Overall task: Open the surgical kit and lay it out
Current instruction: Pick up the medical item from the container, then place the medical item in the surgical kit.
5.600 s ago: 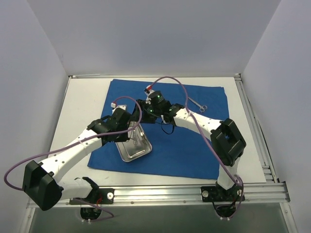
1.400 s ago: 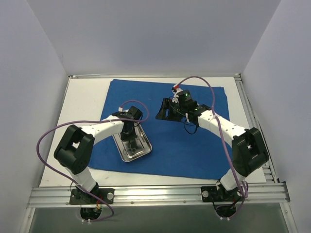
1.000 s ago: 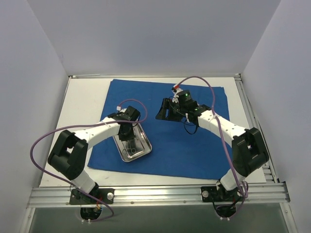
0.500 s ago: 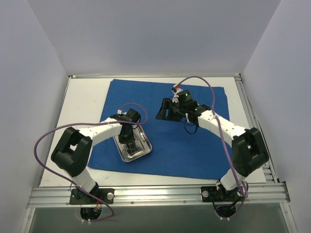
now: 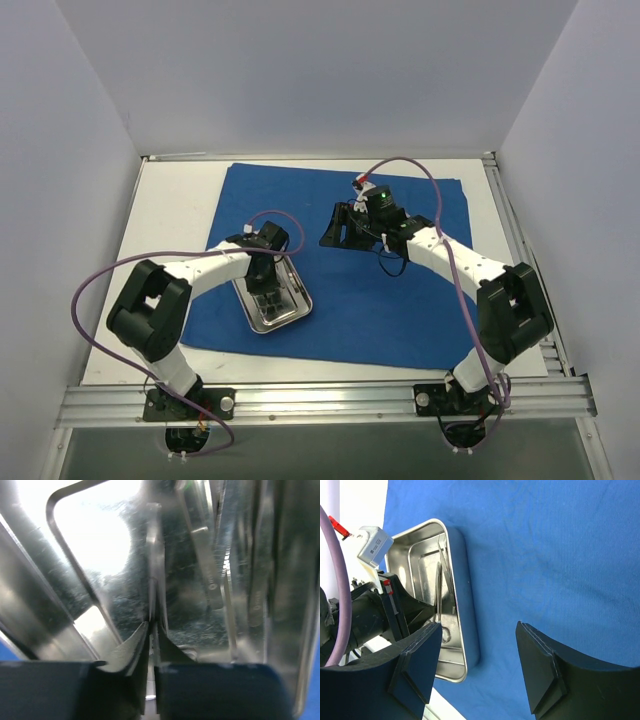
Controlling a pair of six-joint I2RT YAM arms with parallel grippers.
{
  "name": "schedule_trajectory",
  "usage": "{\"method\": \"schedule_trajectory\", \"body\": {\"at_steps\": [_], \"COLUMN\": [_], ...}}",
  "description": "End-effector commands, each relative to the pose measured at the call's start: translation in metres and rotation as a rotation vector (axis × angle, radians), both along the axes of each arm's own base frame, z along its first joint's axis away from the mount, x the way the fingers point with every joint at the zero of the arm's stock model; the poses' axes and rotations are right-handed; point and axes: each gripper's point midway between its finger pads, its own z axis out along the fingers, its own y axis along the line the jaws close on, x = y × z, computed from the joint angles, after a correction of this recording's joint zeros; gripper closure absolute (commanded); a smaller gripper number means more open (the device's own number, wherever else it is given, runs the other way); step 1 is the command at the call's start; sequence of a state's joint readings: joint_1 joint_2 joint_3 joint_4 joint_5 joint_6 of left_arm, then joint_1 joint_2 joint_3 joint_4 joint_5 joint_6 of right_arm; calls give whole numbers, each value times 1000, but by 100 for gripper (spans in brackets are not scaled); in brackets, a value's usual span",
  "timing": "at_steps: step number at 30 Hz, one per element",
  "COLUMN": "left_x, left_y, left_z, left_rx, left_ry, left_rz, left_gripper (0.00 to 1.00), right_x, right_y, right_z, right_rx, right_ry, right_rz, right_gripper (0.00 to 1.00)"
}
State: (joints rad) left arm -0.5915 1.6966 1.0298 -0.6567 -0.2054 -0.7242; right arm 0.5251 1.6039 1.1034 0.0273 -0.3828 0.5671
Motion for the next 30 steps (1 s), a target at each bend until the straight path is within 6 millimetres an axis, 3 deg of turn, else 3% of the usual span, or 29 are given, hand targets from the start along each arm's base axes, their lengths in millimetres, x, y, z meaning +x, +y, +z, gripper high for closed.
{"method": "schedule_trajectory", "body": {"at_steps": [1,3,5,11,16,22,28,30], "left_x": [-13,-11,-9,6,7,4,3,5], "left_y": [-4,-5,-5,0,2,5,-13,-20], "left_z": [-36,-39,-37,9,47,76,105,125], "left_rx": [-20,-24,-21,-16,-47,-87,-221,-275], "left_ry": [83,88,77,-37,-110,-188,-301,-373], "left_rz": [-16,-15,-13,-7,-10,-29,-168,-217], "left_gripper": [91,97,98,98,98,98,98,98], "right_x": [5,6,5,4,6,3,-15,-18], "right_y": [6,6,7,11,27,56,88,91], "right_z": [17,15,11,5,9,23,55,64], "right_rx": [27,25,19,5,28,99,314,355], "right_ry": [-51,-50,-39,-49,-61,-81,-101,-125], "right_rz": [17,16,23,79,140,213,360,393], "right_gripper": [39,39,39,37,37,39,38,38]}}
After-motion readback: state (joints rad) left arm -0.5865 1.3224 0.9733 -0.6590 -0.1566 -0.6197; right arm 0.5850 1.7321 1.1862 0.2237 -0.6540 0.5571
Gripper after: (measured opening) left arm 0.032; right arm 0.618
